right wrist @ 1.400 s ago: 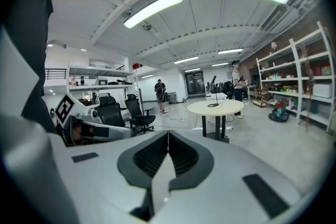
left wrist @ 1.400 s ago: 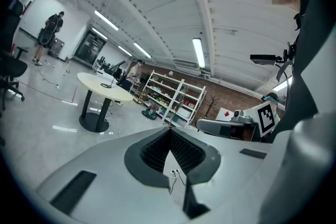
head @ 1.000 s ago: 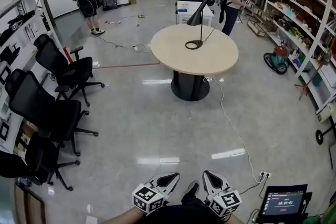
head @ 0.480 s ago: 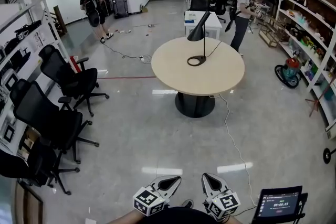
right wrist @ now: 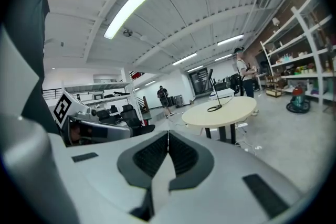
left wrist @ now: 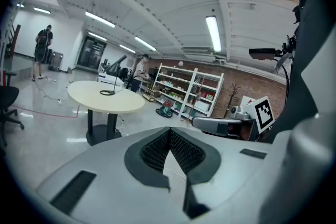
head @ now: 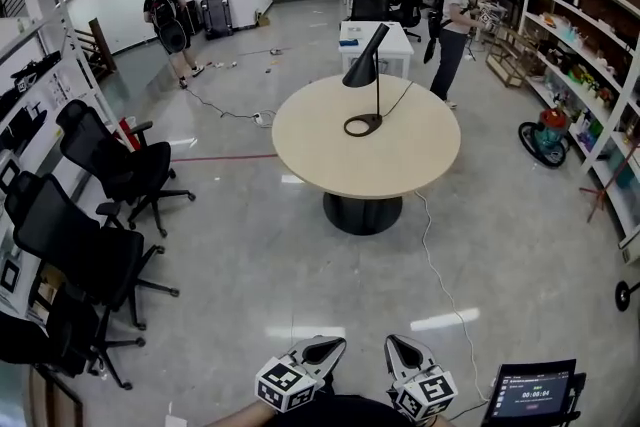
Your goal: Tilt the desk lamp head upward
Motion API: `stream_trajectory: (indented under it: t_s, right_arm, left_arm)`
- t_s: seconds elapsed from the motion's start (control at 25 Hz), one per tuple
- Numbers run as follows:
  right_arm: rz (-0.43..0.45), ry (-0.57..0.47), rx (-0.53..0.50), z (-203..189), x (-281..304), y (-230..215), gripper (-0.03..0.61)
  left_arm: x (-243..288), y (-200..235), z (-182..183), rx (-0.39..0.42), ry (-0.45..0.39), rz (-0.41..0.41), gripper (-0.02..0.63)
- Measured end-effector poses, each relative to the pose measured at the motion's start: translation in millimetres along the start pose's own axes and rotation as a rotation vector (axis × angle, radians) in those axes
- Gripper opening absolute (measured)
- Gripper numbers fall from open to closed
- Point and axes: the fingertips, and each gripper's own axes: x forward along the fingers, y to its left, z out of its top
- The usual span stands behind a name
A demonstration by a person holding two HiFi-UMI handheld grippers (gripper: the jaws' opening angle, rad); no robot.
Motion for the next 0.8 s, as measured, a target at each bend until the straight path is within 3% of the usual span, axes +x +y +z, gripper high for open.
stream_trajectory:
  t_s: [0.4, 0.8]
  right_arm:
    - [-0.238, -0.043, -0.026, 49, 61, -61, 0.005]
    - [-0.273, 0.036, -0.045, 71, 129, -71, 0.005]
  left_arm:
    - [78, 63, 59, 0.032, -0.017, -0.223, 0.003]
    - [99, 139, 79, -0.090, -0.023, -0.249, 0.003]
